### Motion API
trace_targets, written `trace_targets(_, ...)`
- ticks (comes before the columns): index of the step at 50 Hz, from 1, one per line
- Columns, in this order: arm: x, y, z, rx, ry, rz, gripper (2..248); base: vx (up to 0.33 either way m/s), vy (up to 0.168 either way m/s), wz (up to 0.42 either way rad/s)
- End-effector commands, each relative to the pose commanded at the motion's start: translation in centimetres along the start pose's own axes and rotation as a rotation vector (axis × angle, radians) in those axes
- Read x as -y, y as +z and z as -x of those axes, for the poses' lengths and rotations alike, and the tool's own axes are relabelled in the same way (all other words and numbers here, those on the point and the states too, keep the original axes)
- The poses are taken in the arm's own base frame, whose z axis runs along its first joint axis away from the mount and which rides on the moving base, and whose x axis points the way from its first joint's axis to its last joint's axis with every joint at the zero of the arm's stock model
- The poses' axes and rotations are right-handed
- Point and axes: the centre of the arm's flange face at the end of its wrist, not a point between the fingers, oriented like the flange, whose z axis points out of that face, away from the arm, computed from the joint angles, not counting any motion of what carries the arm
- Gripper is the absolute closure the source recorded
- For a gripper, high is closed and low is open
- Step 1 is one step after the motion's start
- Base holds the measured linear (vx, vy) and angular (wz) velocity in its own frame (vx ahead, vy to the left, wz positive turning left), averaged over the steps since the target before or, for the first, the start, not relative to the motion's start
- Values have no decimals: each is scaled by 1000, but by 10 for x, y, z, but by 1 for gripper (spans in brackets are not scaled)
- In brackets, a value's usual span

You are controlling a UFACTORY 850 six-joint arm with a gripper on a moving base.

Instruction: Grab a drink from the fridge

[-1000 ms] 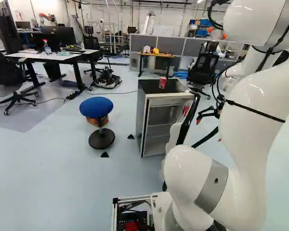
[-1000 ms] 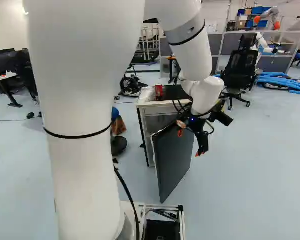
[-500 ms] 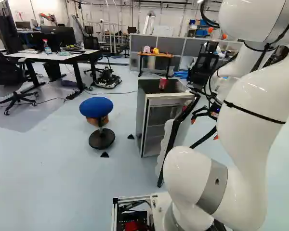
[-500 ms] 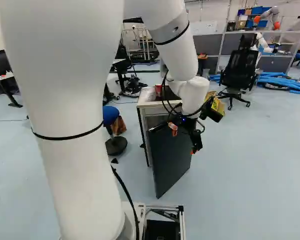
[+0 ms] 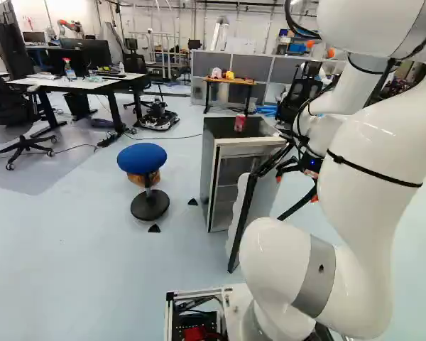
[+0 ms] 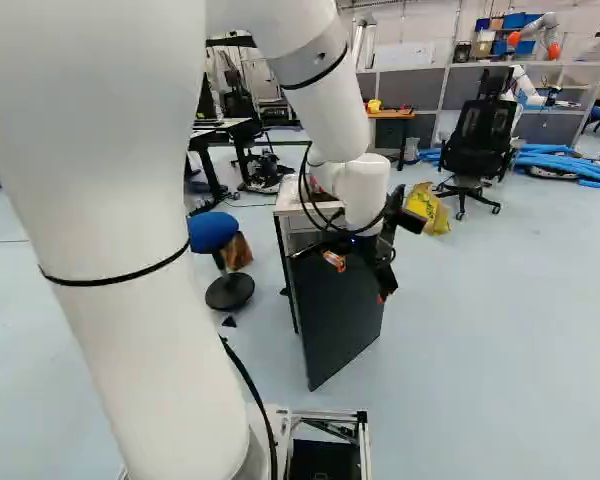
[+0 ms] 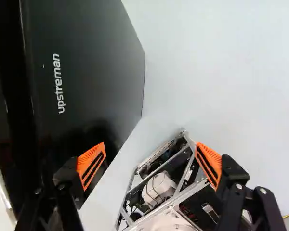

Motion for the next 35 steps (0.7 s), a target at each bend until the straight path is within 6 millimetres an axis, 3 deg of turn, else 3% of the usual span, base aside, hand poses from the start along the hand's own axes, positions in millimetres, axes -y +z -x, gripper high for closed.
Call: trace_targets(35, 41, -5, 32, -174, -331, 40, 3, 0, 0, 0)
